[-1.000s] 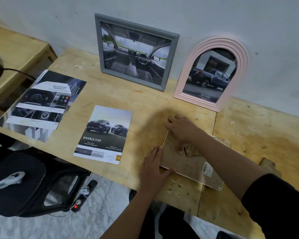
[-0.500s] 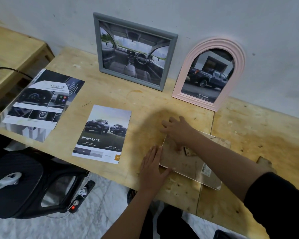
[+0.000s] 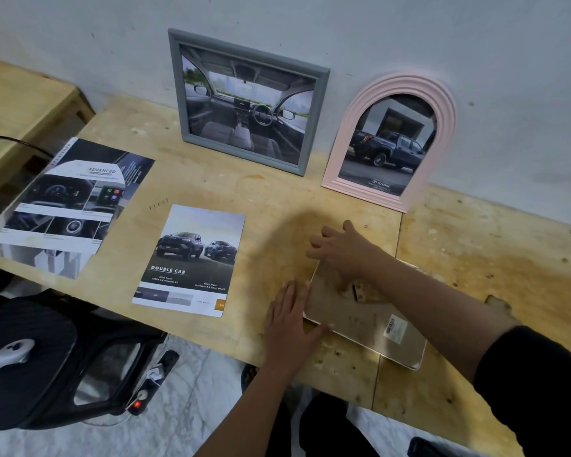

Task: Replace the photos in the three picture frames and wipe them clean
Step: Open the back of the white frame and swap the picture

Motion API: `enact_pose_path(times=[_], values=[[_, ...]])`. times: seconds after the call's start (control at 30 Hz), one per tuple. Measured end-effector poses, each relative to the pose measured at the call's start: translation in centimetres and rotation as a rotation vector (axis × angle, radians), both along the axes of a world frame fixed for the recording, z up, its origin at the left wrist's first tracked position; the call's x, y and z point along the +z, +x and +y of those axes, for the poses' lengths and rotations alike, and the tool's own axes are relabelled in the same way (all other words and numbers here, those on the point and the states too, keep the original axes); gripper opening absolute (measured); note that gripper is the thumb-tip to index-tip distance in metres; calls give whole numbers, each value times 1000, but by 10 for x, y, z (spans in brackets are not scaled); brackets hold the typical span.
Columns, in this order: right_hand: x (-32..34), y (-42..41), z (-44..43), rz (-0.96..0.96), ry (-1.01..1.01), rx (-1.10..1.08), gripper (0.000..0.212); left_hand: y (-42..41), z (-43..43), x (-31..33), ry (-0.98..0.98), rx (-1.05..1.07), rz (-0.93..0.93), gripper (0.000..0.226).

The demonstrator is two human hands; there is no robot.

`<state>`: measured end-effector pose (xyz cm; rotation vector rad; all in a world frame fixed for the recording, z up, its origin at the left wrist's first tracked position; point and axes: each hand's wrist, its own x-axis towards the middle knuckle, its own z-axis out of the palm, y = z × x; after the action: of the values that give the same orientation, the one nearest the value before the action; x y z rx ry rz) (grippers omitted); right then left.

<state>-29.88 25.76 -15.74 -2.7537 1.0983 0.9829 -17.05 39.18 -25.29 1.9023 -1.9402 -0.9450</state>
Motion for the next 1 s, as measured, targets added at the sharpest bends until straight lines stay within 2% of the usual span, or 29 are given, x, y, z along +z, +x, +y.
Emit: enact_pose_path(times=[0.1,0.23,0.4,0.57,0.7,0.8,0.87,1.0], values=[[-3,-1,0,32,54,-5,70,-2,0,0,2,-8,-18,96],[-5,3,2,63,107,-33,67,-2,0,-2,8,-3,-13,96],[-5,2,5,102,100,-11,83,-1,0,-2,4,-2,-6,95],[-10,9,7,104,-21,139,75,0,1,-1,-8,1,-4,95],[-14,8,1,81,13,139,76,0,0,0,4,5,-4,100],[-14,8,-2,49,19,118,53,0,0,0,-1,8,-2,103],[-14,9,-4,49,34,112,46,-1,1,0,5,13,6,104],[-14,6,-8,63,127,57,56,0,0,1,18,-3,-3,104]])
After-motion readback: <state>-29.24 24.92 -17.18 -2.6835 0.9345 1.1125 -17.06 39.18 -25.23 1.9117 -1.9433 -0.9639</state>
